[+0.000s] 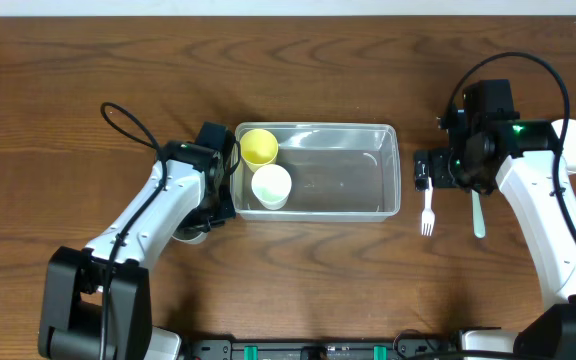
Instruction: Pack container
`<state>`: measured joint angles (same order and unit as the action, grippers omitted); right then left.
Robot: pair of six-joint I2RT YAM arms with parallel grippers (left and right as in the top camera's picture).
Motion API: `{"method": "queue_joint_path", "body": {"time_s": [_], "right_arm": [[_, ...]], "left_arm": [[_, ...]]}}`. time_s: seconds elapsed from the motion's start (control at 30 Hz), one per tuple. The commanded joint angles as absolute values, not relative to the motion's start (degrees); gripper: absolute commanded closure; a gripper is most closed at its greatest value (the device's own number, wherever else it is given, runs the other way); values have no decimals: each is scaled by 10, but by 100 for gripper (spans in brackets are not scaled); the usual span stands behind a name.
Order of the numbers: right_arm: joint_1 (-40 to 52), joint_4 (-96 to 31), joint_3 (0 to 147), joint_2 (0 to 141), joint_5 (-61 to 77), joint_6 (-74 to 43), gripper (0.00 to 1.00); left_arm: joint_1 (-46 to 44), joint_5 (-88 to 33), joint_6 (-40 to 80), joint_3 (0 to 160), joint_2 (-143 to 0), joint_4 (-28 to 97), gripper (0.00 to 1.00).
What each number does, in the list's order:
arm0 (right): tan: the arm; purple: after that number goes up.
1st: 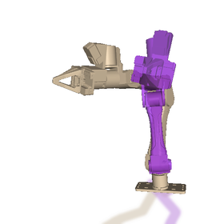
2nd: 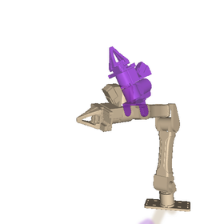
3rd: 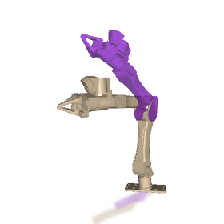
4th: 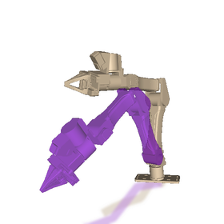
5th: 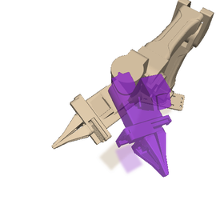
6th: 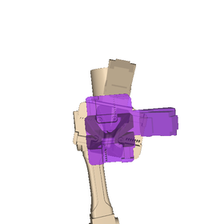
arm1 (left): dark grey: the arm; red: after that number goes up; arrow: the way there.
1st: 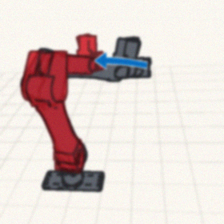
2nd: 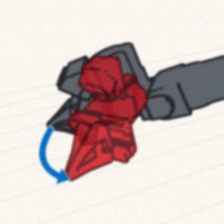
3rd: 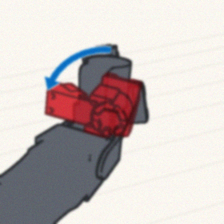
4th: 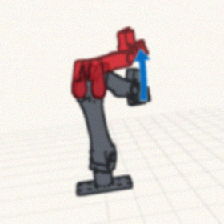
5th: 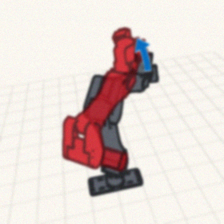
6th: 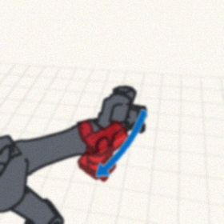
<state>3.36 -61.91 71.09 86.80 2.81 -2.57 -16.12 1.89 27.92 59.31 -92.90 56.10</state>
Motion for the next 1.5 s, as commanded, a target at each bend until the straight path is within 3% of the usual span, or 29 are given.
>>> {"method": "queue_joint_path", "body": {"time_s": [0.0, 0.07, 0.37, 0.53, 0.73, 1.0, 1.47], "right_arm": [[30, -620, 718, 870, 26, -27, 1], [30, -620, 718, 870, 26, -27, 1], [30, -620, 718, 870, 26, -27, 1], [30, -619, 718, 870, 26, -27, 1], [30, -617, 718, 870, 26, -27, 1], [30, -618, 718, 870, 26, -27, 1], [30, -618, 718, 870, 26, -27, 1]], "left_arm": [[-158, 21, 268, 589, -931, 563, 91], [-158, 21, 267, 589, -931, 564, 94], [-158, 52, 259, 617, -908, 601, 94], [-161, 86, 251, 726, -842, 691, 94], [-208, 49, 202, 867, -793, 709, 94], [-282, -46, 165, 886, -846, 663, 94], [-348, -54, 152, 886, -961, 623, 94]]}}
